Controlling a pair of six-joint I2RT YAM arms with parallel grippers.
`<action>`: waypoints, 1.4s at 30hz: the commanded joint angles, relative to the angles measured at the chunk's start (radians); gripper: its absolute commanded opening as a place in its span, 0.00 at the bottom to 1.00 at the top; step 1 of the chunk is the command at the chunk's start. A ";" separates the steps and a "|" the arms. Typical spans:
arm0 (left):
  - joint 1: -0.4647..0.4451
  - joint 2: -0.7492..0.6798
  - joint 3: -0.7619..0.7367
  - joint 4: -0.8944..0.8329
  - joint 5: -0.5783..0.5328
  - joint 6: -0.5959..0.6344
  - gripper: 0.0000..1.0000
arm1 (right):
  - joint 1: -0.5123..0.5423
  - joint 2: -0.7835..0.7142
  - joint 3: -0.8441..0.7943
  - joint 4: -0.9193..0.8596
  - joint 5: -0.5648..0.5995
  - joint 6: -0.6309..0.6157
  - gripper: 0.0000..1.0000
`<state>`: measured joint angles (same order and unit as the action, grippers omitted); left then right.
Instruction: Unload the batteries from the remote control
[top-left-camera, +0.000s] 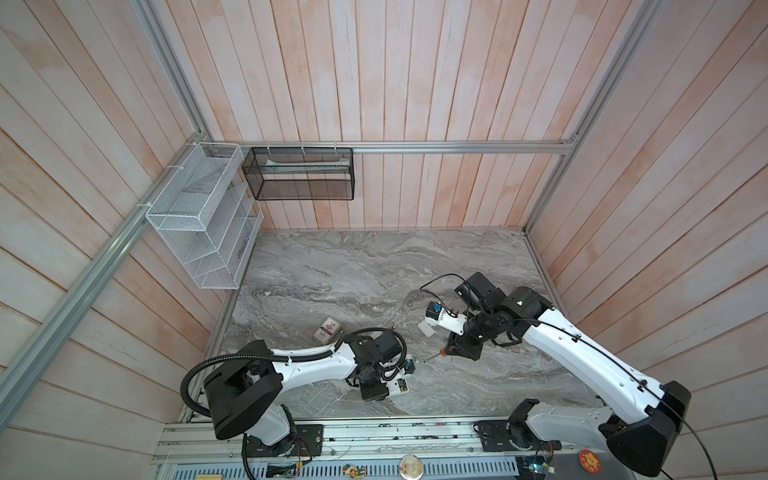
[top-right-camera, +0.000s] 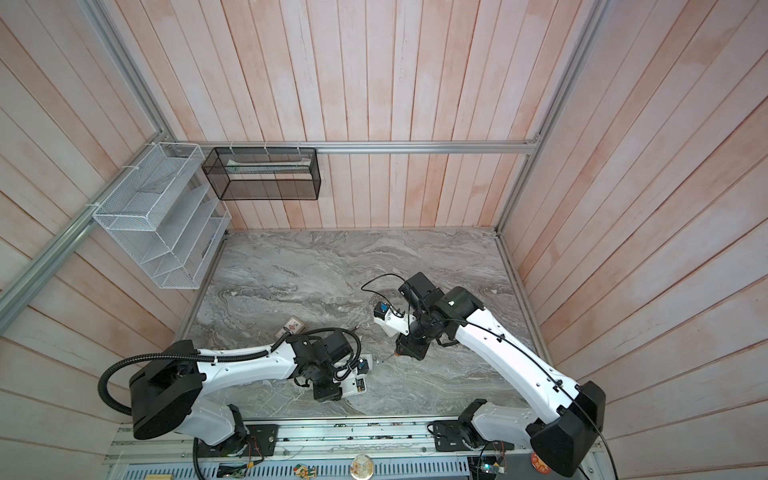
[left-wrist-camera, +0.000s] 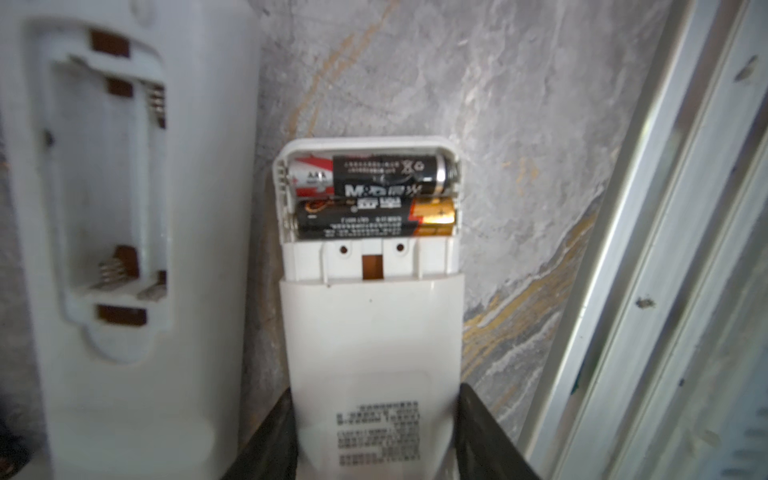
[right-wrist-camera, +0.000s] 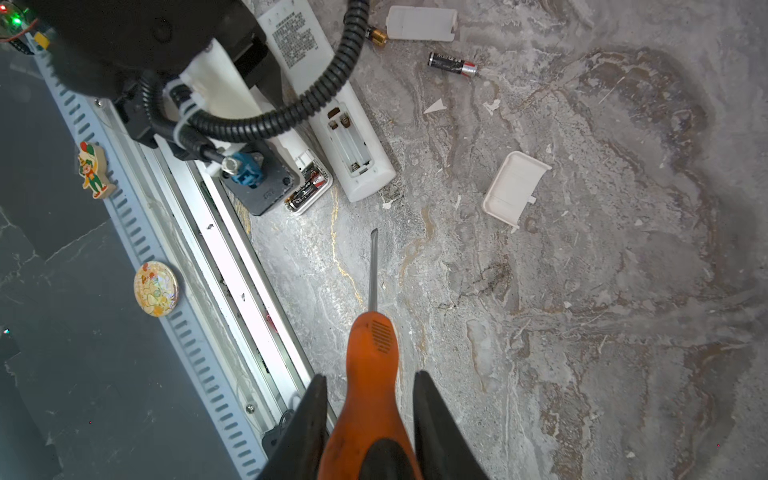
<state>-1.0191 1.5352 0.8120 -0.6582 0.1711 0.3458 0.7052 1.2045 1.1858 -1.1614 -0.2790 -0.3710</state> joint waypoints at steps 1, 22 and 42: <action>0.007 0.024 0.015 0.052 -0.002 -0.008 0.53 | -0.003 -0.032 -0.026 -0.015 -0.081 -0.058 0.13; 0.034 -0.117 -0.128 0.075 -0.030 0.076 0.83 | -0.003 -0.043 -0.146 0.092 -0.221 -0.084 0.12; 0.037 -0.098 -0.128 0.065 0.005 0.105 0.47 | -0.003 0.005 -0.147 0.104 -0.213 -0.053 0.12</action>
<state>-0.9863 1.4288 0.6949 -0.5831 0.1535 0.4374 0.7052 1.2030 1.0420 -1.0691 -0.4732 -0.4370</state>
